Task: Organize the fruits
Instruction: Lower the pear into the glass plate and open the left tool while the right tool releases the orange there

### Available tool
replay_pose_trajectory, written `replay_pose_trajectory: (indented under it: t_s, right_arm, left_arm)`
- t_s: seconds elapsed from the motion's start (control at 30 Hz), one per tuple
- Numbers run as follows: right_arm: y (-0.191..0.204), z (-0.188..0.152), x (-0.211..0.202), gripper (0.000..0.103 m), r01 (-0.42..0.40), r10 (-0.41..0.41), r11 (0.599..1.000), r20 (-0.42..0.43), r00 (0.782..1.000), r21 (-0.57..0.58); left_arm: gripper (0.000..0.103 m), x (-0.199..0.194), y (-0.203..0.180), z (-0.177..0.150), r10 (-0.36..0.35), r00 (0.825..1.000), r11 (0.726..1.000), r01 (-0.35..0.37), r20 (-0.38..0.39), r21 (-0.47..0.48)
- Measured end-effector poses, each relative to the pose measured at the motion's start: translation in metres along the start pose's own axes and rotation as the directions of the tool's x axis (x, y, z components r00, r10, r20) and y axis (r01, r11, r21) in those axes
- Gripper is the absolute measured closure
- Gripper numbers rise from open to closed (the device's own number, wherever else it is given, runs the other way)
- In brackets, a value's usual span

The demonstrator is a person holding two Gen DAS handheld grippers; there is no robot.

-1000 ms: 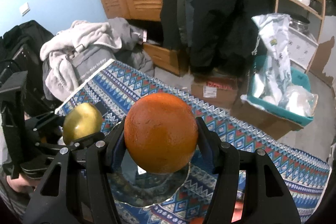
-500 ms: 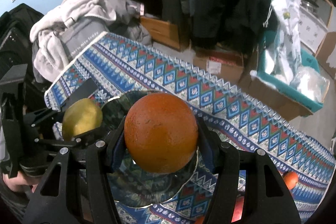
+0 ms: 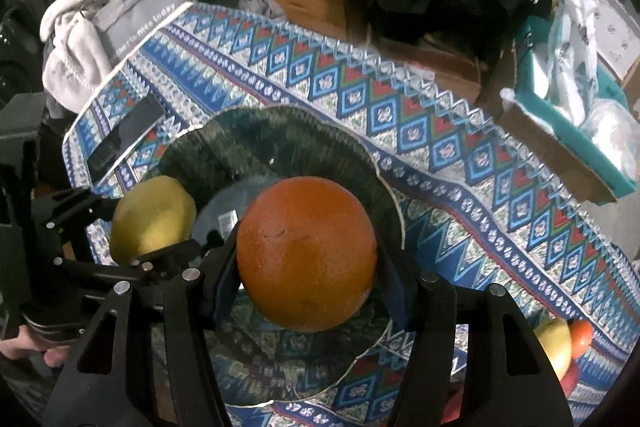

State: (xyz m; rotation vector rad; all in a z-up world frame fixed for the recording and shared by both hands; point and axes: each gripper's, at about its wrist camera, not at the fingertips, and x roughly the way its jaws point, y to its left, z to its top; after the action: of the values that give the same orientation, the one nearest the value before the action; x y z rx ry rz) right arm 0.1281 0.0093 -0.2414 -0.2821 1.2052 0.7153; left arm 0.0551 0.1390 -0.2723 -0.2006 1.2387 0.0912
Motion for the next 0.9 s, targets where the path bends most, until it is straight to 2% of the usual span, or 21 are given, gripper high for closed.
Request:
replay_pose_trajectory:
  t_s: [0.23, 0.63, 0.73, 0.9]
  right_arm:
    - [0.003, -0.007, 0.018, 0.042, -0.001, 0.0, 1.0, -0.04, 0.999, -0.024]
    - [0.001, -0.012, 0.035, 0.042, -0.003, 0.0, 0.999, -0.089, 0.996, -0.034]
    - [0.0, -0.012, 0.036, 0.041, -0.012, 0.009, 1.0, -0.093, 0.996, -0.025]
    - [-0.004, -0.01, 0.029, 0.041, -0.04, 0.041, 0.999, -0.072, 0.997, 0.009]
  left_arm:
    - [0.035, 0.01, 0.005, -0.002, -0.006, 0.999, 1.0, 0.006, -0.048, -0.015]
    - [0.035, 0.026, 0.0, -0.013, 0.033, 0.994, 0.999, -0.03, -0.103, 0.028]
    - [0.036, 0.026, -0.003, -0.013, 0.038, 0.994, 0.999, -0.035, -0.101, 0.027]
    - [0.035, 0.007, 0.006, -0.01, -0.004, 0.998, 1.0, 0.003, -0.065, -0.011]
